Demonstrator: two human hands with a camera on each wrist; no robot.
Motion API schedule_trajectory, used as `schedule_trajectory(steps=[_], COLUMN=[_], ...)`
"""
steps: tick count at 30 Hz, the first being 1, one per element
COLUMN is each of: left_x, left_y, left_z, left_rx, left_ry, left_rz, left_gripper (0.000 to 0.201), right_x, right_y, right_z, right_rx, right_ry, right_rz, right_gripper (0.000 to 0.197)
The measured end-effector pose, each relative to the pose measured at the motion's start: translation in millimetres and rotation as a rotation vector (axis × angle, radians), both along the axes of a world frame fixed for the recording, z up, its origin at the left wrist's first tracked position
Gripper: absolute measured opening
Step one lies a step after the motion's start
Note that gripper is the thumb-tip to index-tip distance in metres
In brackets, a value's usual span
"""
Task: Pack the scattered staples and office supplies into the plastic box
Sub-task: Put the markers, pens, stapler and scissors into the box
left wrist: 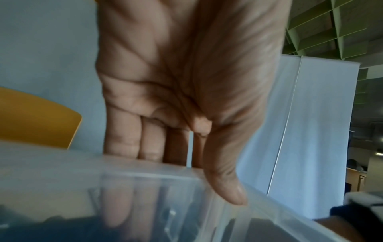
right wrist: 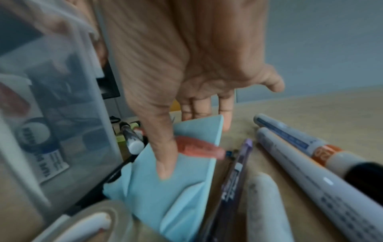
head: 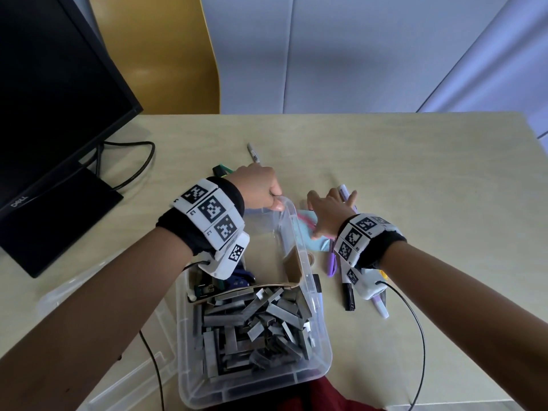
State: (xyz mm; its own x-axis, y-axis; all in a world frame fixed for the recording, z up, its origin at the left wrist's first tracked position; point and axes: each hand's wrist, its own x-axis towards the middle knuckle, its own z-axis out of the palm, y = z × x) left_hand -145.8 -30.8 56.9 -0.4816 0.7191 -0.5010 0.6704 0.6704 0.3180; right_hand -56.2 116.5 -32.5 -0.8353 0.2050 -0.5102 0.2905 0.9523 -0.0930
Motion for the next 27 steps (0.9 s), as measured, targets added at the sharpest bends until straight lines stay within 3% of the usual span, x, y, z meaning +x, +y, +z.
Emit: schedule_trajectory(steps=[8,12,14,16,17,20,27], left_x=[-4.0,-1.9,-0.6,-0.8,-0.9,-3.3,-14.2], left_y=[-6.4,-12.9,-17.6,-24.2,-27.9,-40.9,-78.7], left_z=[3.4,7.3,8.5,11.6,13.8,21.3,29.7], left_rx=[-0.019,-0.03,-0.028,-0.004,0.022,0.121,0.271], left_ry=[-0.081,-0.081,-0.074,-0.062,-0.06,-0.062,-0.078], left_rz=[0.001,0.001,0.009,0.03,0.045,0.114,0.243], left_gripper=[0.044,0.019,0.019,0.022,0.023,0.025,0.013], right_x=[14.6,20.1,24.3,29.1,30.9,33.6,26.0], right_y=[2.3,3.2,1.4,0.1,0.4,-2.5,-38.3], right_z=[23.5,30.0,29.8,34.1,37.4,59.4,127.1], right_rx=[-0.069,-0.137,-0.141,-0.151,-0.156,-0.15,-0.061], right_ry=[-0.082,-0.005,0.027,0.072,0.111,0.25,0.684], right_rz=[0.039,-0.045,-0.086,-0.136,-0.152,-0.206,-0.173], right_gripper=[0.049,0.013,0.026,0.022,0.015,0.022,0.016])
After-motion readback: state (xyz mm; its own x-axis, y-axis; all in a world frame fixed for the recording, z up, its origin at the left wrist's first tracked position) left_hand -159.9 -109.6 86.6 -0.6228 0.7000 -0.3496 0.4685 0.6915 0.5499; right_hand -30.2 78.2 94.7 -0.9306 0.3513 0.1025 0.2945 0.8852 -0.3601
